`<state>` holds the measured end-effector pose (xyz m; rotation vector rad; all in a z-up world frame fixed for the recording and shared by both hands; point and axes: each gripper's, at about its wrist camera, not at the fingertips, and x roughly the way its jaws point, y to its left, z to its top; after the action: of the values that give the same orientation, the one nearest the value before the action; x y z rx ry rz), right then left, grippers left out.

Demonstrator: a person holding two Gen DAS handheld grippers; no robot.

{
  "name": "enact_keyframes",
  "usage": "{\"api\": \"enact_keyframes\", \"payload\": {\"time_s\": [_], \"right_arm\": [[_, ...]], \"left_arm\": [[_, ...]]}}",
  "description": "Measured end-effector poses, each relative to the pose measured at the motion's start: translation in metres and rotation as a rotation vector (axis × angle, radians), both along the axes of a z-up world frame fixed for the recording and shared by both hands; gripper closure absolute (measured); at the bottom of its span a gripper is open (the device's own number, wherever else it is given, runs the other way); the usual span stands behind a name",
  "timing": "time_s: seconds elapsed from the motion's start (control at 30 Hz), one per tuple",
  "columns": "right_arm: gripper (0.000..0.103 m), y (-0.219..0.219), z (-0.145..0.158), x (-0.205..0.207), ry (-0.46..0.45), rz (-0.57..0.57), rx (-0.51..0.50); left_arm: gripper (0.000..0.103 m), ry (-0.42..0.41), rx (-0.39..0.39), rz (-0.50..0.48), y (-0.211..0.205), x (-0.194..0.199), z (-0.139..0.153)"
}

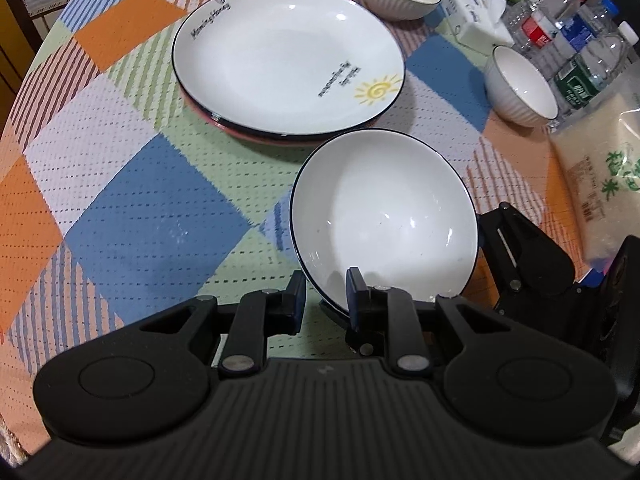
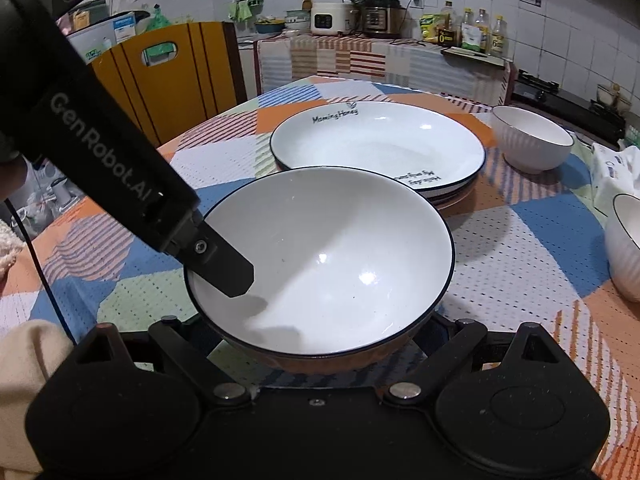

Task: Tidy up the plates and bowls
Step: 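Carry the white bowl beside the plate stack, set down, open both grippers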

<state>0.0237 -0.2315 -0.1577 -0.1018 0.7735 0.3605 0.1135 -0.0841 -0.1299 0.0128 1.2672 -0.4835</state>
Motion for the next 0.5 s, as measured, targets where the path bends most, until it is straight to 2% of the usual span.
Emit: {"api": "enact_keyframes", "payload": {"time_s": [0.33,0.5], "right_arm": [[0.007,0.004,-0.012,0.003,0.046,0.017,-0.001],[0.007,-0.004,-0.002,-0.003,0.091,0.018,-0.042]], "left_arm": [[0.083,-0.008,0.039,0.003,-0.004,-0.001,-0.010],[0.077,-0.020,0.051,-0.009,-0.003,-0.005,0.000]]}}
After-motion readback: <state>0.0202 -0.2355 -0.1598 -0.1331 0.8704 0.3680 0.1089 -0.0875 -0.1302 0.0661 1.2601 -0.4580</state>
